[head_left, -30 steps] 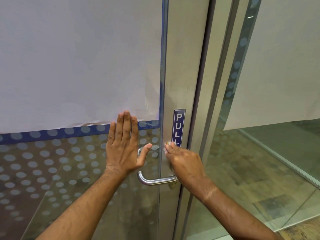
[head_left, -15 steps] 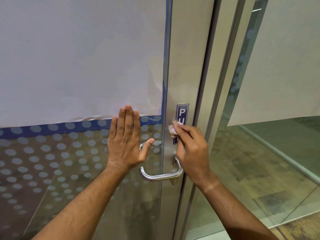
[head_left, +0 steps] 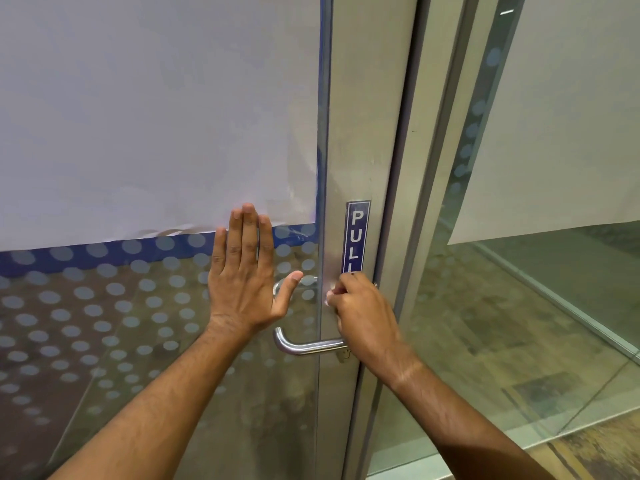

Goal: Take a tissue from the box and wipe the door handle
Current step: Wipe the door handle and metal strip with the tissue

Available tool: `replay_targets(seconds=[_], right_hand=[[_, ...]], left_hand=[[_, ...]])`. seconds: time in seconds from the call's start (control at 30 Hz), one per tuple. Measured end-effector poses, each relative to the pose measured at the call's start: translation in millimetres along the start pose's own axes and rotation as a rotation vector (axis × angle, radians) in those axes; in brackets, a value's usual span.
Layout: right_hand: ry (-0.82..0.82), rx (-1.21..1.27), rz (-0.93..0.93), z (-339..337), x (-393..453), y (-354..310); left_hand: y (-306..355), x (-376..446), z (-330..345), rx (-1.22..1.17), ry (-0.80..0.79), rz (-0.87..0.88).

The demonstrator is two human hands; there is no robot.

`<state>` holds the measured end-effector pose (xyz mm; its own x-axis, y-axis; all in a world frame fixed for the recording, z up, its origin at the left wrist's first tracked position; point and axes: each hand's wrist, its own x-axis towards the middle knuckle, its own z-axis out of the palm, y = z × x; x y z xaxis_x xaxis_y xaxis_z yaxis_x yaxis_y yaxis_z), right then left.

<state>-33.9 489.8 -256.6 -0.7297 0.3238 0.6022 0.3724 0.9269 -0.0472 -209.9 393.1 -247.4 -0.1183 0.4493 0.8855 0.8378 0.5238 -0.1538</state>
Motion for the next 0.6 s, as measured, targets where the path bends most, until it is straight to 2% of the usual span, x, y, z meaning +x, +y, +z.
replay_targets(seconds=[0.1, 0.23, 0.4, 0.6], right_hand=[[0.022, 0.16, 0.094, -6, -7, 7], [0.319, 0.385, 0.305, -12, -21, 13], [0.49, 0.528, 0.533, -15, -23, 15], [0.617, 0.433, 0.444, -18, -1, 8]], left_hand=[[-1, 0, -1, 0.005, -0.01, -0.002], [-1, 0, 0, 0.012, -0.021, -0.005], [-1, 0, 1, 0.001, -0.016, -0.002], [-1, -1, 2, 0.008, -0.01, 0.004]])
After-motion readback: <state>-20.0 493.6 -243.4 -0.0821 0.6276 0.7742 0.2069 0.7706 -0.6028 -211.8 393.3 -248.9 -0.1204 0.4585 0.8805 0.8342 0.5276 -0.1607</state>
